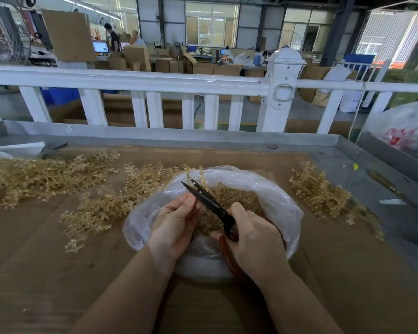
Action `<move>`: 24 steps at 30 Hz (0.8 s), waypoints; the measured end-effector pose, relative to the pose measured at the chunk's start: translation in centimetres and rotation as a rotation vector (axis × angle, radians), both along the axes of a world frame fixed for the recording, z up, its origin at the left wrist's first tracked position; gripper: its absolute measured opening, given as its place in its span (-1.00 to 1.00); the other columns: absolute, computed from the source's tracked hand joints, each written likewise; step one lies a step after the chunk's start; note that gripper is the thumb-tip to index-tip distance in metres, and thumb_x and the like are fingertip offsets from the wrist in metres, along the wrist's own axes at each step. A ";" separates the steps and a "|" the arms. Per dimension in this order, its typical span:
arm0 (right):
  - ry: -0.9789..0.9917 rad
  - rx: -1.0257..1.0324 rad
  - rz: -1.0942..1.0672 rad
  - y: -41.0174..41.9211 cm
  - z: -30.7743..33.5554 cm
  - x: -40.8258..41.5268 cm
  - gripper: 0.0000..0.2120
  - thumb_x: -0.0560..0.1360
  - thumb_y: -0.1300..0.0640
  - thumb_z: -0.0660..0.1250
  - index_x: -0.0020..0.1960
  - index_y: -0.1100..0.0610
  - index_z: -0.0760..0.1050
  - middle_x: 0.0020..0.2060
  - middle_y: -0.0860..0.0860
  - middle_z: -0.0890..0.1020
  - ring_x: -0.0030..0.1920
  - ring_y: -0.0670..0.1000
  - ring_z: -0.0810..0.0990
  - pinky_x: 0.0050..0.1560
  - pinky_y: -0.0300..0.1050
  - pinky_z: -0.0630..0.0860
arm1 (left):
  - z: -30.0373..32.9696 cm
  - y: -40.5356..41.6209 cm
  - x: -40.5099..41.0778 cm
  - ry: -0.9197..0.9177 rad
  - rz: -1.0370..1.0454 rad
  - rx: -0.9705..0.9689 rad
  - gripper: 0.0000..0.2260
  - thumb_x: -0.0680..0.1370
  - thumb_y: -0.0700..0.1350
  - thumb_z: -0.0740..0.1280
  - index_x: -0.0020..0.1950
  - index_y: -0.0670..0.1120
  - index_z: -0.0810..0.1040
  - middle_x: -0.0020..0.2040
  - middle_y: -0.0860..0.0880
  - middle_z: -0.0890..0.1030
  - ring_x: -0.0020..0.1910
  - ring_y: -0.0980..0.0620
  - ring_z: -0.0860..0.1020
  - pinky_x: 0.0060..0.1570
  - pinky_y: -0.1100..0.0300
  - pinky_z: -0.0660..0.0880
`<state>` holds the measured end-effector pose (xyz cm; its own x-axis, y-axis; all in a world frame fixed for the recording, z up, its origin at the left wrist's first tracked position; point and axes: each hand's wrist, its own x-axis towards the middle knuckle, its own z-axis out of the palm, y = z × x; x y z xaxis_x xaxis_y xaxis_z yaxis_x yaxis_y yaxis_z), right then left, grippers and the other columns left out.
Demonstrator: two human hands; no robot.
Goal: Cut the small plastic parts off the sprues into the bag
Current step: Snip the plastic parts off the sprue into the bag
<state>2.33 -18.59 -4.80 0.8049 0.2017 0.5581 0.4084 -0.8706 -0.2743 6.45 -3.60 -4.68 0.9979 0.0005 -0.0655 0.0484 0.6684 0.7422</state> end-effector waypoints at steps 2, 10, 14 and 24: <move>0.010 0.003 0.010 0.0 0.0 0.0 -0.58 0.46 -0.14 0.37 0.15 0.13 0.47 -0.19 0.01 0.62 -0.23 -0.01 0.59 -0.24 -0.15 0.56 | 0.0 0.0 0.0 0.001 0.001 -0.002 -0.85 0.54 -0.28 0.23 -0.17 -0.20 0.56 -0.43 -0.02 0.54 -0.41 0.15 0.54 -0.22 0.33 0.57; -0.004 0.042 0.019 0.0 0.1 0.0 -0.60 0.44 -0.16 0.39 0.08 0.13 0.48 -0.23 -0.01 0.62 -0.27 -0.02 0.59 -0.31 -0.15 0.55 | 0.1 -0.1 -0.1 -0.009 0.001 0.023 -0.83 0.57 -0.26 0.21 -0.20 -0.18 0.51 -0.43 -0.01 0.51 -0.39 0.14 0.52 -0.20 0.32 0.55; -0.021 0.068 0.017 0.1 0.0 -0.1 -0.61 0.41 -0.16 0.41 0.04 0.12 0.49 -0.22 -0.02 0.64 -0.26 -0.03 0.60 -0.31 -0.16 0.56 | 0.0 -0.1 0.0 -0.003 0.003 0.031 -0.83 0.59 -0.26 0.19 -0.19 -0.18 0.48 -0.43 0.00 0.51 -0.38 0.14 0.50 -0.19 0.32 0.55; -0.038 0.030 0.007 -0.2 0.0 0.1 -0.62 0.40 -0.18 0.42 0.01 0.10 0.50 -0.30 -0.06 0.62 -0.36 -0.10 0.57 -0.37 -0.33 0.42 | -0.1 -0.1 0.1 0.011 0.029 0.001 -0.85 0.54 -0.31 0.25 -0.20 -0.15 0.50 -0.39 -0.03 0.55 -0.38 0.12 0.54 -0.24 0.30 0.59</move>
<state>2.41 -18.80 -4.83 0.7817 0.1904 0.5939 0.4253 -0.8593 -0.2842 6.60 -3.70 -4.77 0.9966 0.0299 -0.0762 0.0367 0.6692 0.7422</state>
